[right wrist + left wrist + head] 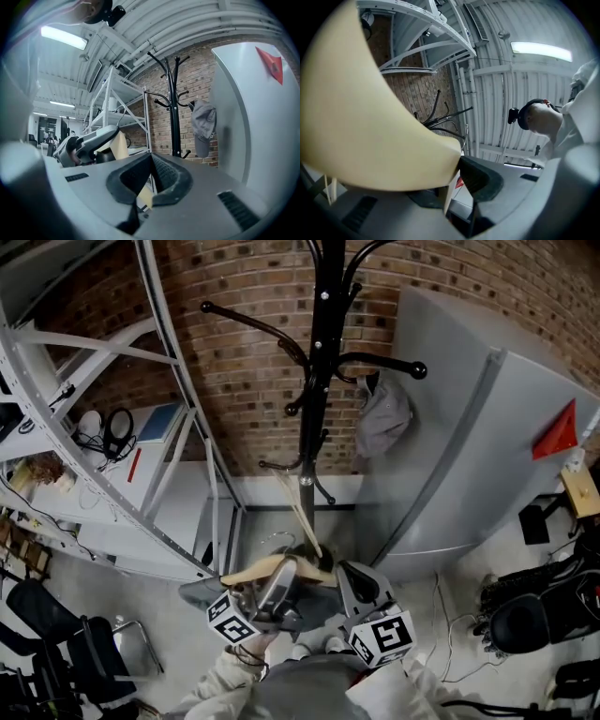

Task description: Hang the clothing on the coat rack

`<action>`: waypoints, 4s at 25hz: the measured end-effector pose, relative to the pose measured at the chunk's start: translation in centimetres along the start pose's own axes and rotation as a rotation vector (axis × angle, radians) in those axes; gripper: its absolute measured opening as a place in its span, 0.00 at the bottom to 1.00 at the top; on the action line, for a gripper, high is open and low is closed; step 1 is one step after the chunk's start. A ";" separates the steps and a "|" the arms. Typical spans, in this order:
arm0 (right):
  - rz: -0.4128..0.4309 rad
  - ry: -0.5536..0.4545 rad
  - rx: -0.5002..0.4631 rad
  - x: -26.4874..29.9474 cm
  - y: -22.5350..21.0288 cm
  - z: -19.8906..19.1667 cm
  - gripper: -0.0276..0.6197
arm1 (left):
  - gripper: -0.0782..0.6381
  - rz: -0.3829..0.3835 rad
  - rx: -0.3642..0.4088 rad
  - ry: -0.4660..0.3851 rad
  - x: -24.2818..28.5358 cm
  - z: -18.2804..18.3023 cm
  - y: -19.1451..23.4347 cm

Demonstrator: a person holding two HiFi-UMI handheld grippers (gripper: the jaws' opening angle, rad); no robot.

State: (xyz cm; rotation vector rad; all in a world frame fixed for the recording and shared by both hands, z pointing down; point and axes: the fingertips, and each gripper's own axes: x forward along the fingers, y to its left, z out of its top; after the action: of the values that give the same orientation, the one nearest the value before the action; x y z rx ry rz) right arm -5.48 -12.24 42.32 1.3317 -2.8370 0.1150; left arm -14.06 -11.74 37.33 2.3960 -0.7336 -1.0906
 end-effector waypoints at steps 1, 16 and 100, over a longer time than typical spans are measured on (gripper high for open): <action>-0.002 -0.003 -0.001 -0.1 -0.4 0.1 0.08 | 0.25 -0.001 -0.005 0.000 0.4 -0.2 0.1; -0.018 -0.051 -0.012 0.0 -3.6 1.4 0.08 | 0.25 -0.029 -0.028 -0.008 5.2 0.2 1.5; -0.141 -0.022 0.010 3.4 -10.3 0.1 0.08 | 0.26 -0.037 -0.081 -0.045 17.5 5.1 15.6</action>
State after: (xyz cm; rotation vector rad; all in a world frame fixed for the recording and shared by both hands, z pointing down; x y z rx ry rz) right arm 0.31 -21.40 43.03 1.5386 -2.7521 0.1152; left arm -12.90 -35.33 32.98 2.3330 -0.6493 -1.1702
